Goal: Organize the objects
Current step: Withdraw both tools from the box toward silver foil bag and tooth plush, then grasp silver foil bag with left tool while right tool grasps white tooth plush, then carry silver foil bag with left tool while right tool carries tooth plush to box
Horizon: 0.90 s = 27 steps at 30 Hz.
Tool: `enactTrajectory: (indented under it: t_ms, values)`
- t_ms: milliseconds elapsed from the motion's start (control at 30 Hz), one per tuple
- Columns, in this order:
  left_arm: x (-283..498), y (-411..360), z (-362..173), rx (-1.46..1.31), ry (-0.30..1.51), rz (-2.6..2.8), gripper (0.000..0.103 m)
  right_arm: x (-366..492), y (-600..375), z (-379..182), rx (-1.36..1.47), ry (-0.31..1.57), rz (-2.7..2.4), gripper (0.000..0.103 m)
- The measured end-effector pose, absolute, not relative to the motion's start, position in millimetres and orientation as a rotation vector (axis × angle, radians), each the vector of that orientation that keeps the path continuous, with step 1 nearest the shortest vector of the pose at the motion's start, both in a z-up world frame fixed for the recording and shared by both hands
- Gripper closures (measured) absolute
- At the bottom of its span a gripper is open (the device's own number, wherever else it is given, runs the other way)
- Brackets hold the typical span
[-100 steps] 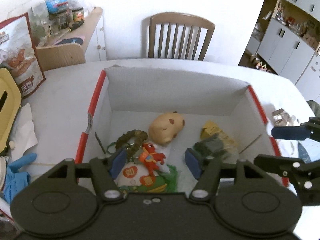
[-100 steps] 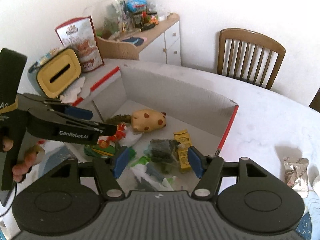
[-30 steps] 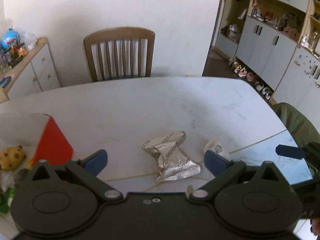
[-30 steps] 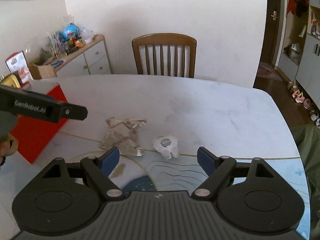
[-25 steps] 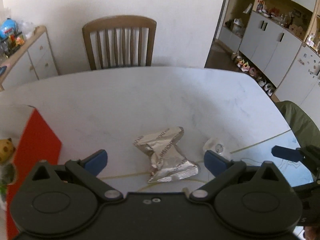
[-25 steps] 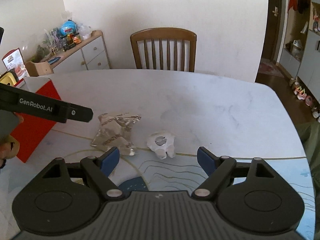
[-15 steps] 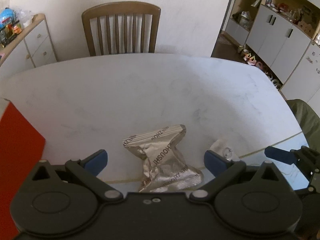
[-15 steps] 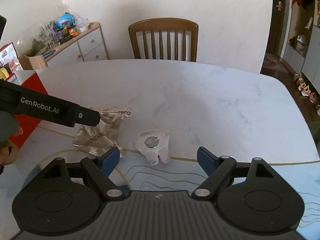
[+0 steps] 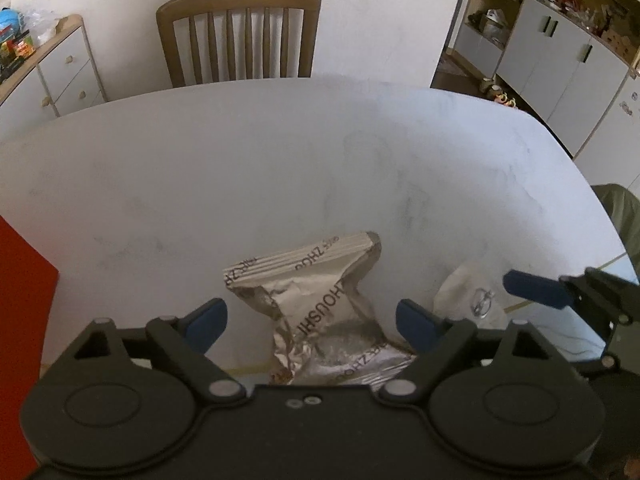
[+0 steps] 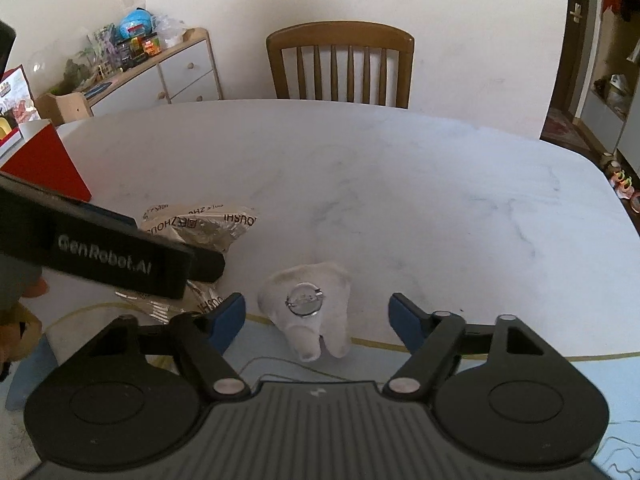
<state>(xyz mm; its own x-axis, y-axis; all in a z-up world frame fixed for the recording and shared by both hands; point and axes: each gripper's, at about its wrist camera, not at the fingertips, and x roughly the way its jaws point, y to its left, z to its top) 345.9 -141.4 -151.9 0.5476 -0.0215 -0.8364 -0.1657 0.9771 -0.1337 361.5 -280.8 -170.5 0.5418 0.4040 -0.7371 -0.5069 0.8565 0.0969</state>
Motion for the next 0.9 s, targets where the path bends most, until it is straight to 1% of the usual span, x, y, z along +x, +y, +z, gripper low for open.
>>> enactTrajectory:
  t_ms: [67,133,200,233,267,300,467,500,533,733,900]
  values:
    - [345.6,-139.9,-154.6,-0.211,0.988,0.087,0.018,362.6,-279.2,-172.8,-0.13,0.839,0.546,0.028]
    - [345.3,-138.5,-157.3,-0.224,0.989,0.083,0.023,363.8,-277.9,-175.5,-0.127,0.841,0.55,0.032]
    - [344.8,-139.9,-160.1,-0.225,0.986,0.079,0.024,364.5,-276.2,-176.6,-0.131,0.832,0.545,0.033]
    - [345.3,-141.4,-159.3,-0.225,0.984,0.077,0.027,364.7,-275.6,-176.7,-0.127,0.83,0.546,0.035]
    - [346.6,-144.6,-157.4,-0.223,0.982,0.071,0.031,365.0,-275.3,-176.9,-0.125,0.828,0.547,0.041]
    - [347.1,-144.5,-156.1,-0.219,0.98,0.071,0.033,364.9,-274.5,-177.1,-0.126,0.825,0.544,0.043]
    - [343.4,-146.8,-154.9,-0.209,0.973,0.057,0.043,362.5,-273.7,-175.6,-0.127,0.828,0.548,0.052]
    - [342.6,-146.4,-154.5,-0.213,0.974,0.053,0.049,362.2,-272.9,-174.8,-0.127,0.829,0.547,0.052]
    - [341.7,-145.7,-153.2,-0.217,0.974,0.052,0.051,362.3,-272.8,-174.7,-0.127,0.829,0.547,0.052]
    - [336.1,-141.9,-152.6,-0.237,0.982,0.055,0.053,355.0,-272.4,-168.7,-0.139,0.844,0.524,0.053]
    - [321.1,-138.2,-142.1,-0.243,0.97,0.042,0.053,342.5,-275.0,-155.0,-0.128,0.854,0.522,0.053]
